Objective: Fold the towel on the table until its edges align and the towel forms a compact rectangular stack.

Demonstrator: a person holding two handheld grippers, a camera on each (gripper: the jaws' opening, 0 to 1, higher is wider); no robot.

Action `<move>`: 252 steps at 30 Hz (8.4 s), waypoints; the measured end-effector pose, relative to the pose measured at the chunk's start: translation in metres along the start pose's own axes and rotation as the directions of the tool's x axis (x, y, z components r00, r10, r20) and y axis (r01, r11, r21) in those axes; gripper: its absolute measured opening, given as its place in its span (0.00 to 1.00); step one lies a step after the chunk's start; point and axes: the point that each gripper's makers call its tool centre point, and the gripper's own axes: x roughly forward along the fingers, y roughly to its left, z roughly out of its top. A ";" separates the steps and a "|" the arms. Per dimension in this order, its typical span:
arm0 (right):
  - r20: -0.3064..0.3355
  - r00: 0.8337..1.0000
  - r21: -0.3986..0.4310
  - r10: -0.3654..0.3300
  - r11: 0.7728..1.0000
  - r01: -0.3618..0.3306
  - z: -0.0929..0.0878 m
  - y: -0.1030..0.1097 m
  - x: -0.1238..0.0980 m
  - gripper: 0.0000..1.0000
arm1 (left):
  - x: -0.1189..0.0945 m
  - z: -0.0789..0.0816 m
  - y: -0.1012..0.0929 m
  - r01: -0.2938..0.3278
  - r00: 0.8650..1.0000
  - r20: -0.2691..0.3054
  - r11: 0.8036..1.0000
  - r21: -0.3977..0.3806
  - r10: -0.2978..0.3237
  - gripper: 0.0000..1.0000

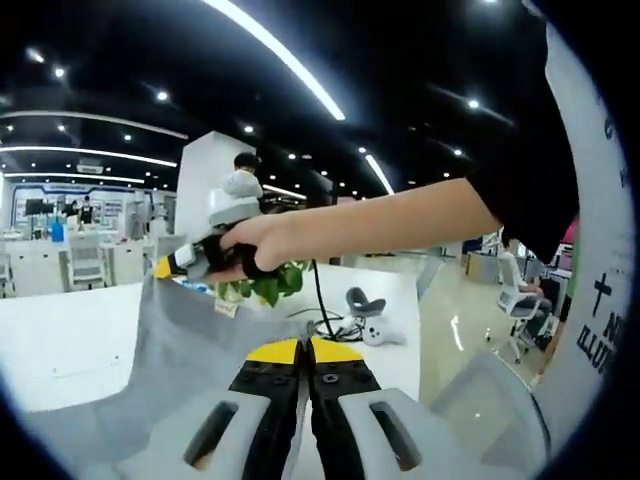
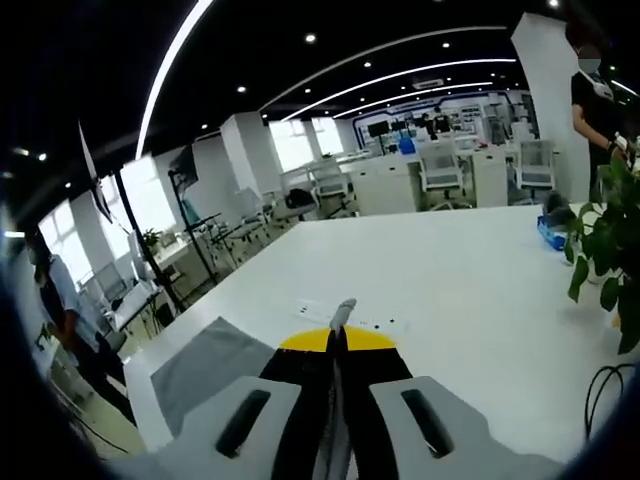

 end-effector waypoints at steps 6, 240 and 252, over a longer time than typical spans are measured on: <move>0.000 1.000 -0.001 0.022 1.000 -0.022 0.004 0.020 0.010 0.00 | -0.022 0.007 0.015 -0.042 0.999 0.018 0.999 -0.001 0.042 0.02; -0.371 0.896 -0.284 0.245 0.888 -0.361 -0.187 0.307 0.358 0.23 | -0.399 -0.238 0.245 -0.929 0.364 -0.387 0.299 -0.219 0.847 0.46; -0.389 0.897 -0.287 0.210 0.898 -0.334 -0.183 0.269 0.332 0.26 | -0.377 -0.238 0.235 -0.914 0.403 -0.421 0.381 -0.141 0.812 0.54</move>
